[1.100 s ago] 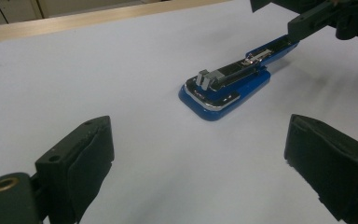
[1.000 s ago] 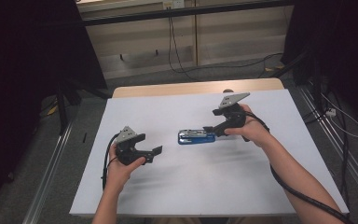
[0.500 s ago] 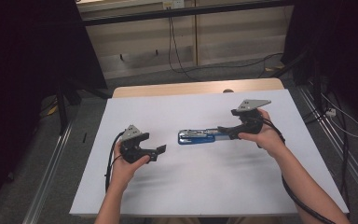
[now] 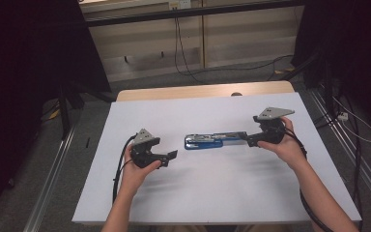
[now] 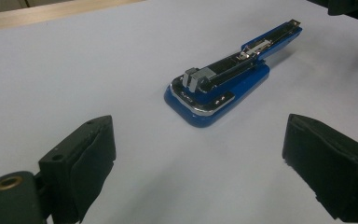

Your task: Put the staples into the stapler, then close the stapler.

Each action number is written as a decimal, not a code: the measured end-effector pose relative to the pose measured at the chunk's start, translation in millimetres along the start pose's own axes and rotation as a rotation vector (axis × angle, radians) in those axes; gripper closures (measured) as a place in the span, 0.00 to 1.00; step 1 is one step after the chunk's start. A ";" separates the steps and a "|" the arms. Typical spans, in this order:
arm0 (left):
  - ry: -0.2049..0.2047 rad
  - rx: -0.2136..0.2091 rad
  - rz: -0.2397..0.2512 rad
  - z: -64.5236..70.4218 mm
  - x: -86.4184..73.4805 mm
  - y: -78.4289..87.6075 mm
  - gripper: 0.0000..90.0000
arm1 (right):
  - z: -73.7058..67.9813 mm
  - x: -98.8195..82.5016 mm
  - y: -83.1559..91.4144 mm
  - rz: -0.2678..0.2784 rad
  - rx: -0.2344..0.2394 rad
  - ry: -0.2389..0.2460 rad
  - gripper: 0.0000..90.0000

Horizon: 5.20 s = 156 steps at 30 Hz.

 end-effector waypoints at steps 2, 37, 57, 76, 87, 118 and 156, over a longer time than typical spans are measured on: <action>-0.004 0.002 -0.004 0.4 0.5 -0.9 0.11 | -0.3 -1.8 1.8 -0.002 0.006 -0.009 0.20; 0.017 0.012 -0.096 7.4 1.5 -54.9 1.00 | 11.7 -35.0 -4.2 -0.099 -0.036 -0.041 1.00; -0.020 -0.001 -0.078 12.6 4.6 -68.1 1.00 | 10.0 -39.3 -11.9 -0.167 -0.046 -0.005 1.00; -0.012 -0.001 -0.071 13.4 4.7 -68.5 1.00 | 6.8 -43.6 -12.4 -0.193 -0.004 -0.013 1.00; -0.013 0.003 -0.070 13.1 5.1 -68.5 1.00 | 3.7 -41.9 -14.1 -0.178 0.011 -0.013 1.00; -0.037 0.007 -0.076 17.0 7.1 -70.1 1.00 | -1.3 -30.8 -17.3 -0.111 0.039 -0.028 1.00; 0.002 -0.032 0.022 20.1 19.6 -13.2 0.40 | -34.2 -35.8 21.2 -0.016 0.080 -0.126 0.38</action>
Point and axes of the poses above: each handheld gripper's, and its own axes: y roughly backward along the jaws, x roughly out of its top, z roughly to its right, the point moved 3 cm from there along -y, roughly forward along the jaws, and after that the axes turned 9 degrees about -y, right-handed, at the moved point
